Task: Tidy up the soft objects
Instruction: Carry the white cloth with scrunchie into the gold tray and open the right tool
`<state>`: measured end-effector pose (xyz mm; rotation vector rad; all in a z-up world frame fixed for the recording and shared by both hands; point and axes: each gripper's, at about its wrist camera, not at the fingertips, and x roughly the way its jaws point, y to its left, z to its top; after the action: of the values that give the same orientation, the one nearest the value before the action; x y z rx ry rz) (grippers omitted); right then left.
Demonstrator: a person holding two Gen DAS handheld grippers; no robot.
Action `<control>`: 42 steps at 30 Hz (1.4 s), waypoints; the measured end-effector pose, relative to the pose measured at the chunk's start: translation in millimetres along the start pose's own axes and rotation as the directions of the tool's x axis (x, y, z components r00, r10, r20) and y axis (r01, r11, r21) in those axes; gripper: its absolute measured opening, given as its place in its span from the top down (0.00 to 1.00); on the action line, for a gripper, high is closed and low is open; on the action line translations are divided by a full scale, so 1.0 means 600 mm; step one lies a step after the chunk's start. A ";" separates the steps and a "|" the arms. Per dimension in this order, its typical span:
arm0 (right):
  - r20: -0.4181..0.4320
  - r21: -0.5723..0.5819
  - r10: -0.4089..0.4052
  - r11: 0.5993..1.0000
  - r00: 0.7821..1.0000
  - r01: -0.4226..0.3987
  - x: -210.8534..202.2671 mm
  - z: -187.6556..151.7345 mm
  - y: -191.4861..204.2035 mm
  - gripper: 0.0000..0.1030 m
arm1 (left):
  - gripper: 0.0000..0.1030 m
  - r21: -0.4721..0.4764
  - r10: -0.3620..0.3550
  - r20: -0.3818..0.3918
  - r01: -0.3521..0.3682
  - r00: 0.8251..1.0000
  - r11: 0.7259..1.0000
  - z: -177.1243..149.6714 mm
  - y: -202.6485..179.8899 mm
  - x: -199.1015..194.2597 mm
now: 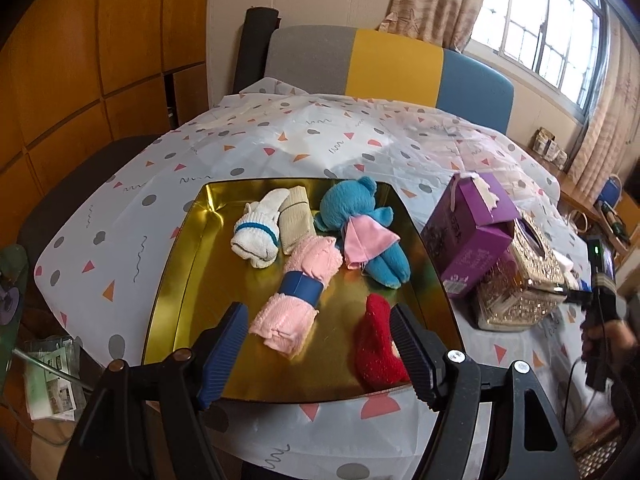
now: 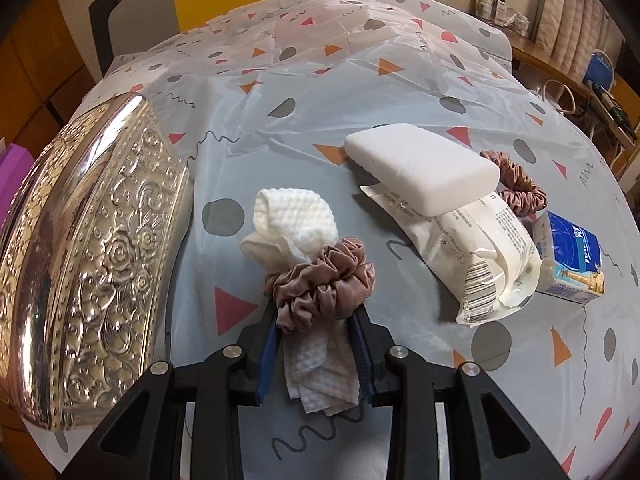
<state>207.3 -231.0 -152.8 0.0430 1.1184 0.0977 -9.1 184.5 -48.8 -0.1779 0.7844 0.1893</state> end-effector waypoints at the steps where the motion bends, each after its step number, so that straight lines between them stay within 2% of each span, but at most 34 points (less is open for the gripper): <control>1: -0.004 0.016 -0.001 1.000 1.000 0.001 -0.001 0.005 0.001 0.70 | 0.28 0.005 0.004 0.000 -0.004 1.000 1.000 -0.002 0.000 0.000; 7: 0.015 0.084 0.000 0.997 1.000 -0.001 -0.023 0.047 -0.003 0.71 | 0.28 0.031 0.000 -0.013 0.001 1.000 1.000 -0.012 -0.002 0.003; 11: 0.079 0.075 0.015 0.997 0.997 -0.021 -0.068 0.090 0.013 0.71 | 0.28 0.026 -0.007 -0.020 0.008 1.000 1.000 -0.014 -0.001 0.008; 16: 0.184 -0.016 0.075 0.997 0.980 -0.073 -0.142 0.147 0.079 0.71 | 0.28 0.022 -0.003 -0.021 0.003 1.000 1.000 -0.015 0.002 0.010; 19: 0.235 -0.111 0.161 0.984 0.959 -0.138 -0.188 0.167 0.148 0.71 | 0.28 0.016 0.000 -0.024 0.001 1.000 1.000 -0.015 0.006 0.012; 22: 0.247 -0.234 0.251 0.953 0.936 -0.194 -0.219 0.166 0.234 0.71 | 0.28 0.015 0.007 -0.024 -0.006 1.000 1.000 -0.015 0.009 0.013; 26: 0.190 -0.387 0.373 0.879 0.908 -0.280 -0.235 0.133 0.356 0.71 | 0.28 0.003 0.019 -0.020 -0.019 1.000 1.000 -0.016 0.018 0.013; 28: 0.127 -0.451 0.415 0.833 0.901 -0.320 -0.227 0.104 0.414 0.71 | 0.28 -0.009 0.029 -0.020 -0.029 0.999 1.000 -0.017 0.026 0.013; 31: 0.019 -0.535 0.435 0.765 0.900 -0.358 -0.201 0.039 0.490 0.71 | 0.28 -0.028 0.051 -0.009 -0.052 0.999 0.998 -0.019 0.037 0.010; 33: -0.033 -0.572 0.417 0.737 0.908 -0.360 -0.175 -0.001 0.529 0.71 | 0.28 -0.040 0.060 -0.004 -0.060 0.998 0.997 -0.019 0.047 0.008; 37: -0.125 -0.609 0.345 0.714 0.930 -0.346 -0.105 -0.060 0.573 0.70 | 0.28 -0.054 0.078 0.002 -0.077 0.997 0.996 -0.020 0.062 0.006; 40: -0.137 -0.620 0.277 0.725 0.951 -0.300 -0.066 -0.083 0.580 0.66 | 0.28 -0.066 0.084 -0.001 -0.084 0.996 0.994 -0.021 0.069 0.007; 42: -0.138 -0.610 0.270 0.735 0.953 -0.297 -0.056 -0.084 0.575 0.60 | 0.28 -0.072 0.085 0.000 -0.085 0.996 0.994 -0.021 0.072 0.007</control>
<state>127.5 108.0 -115.8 -0.3925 1.0652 0.7526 -25.3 224.1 -64.4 -0.2124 0.7831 0.2986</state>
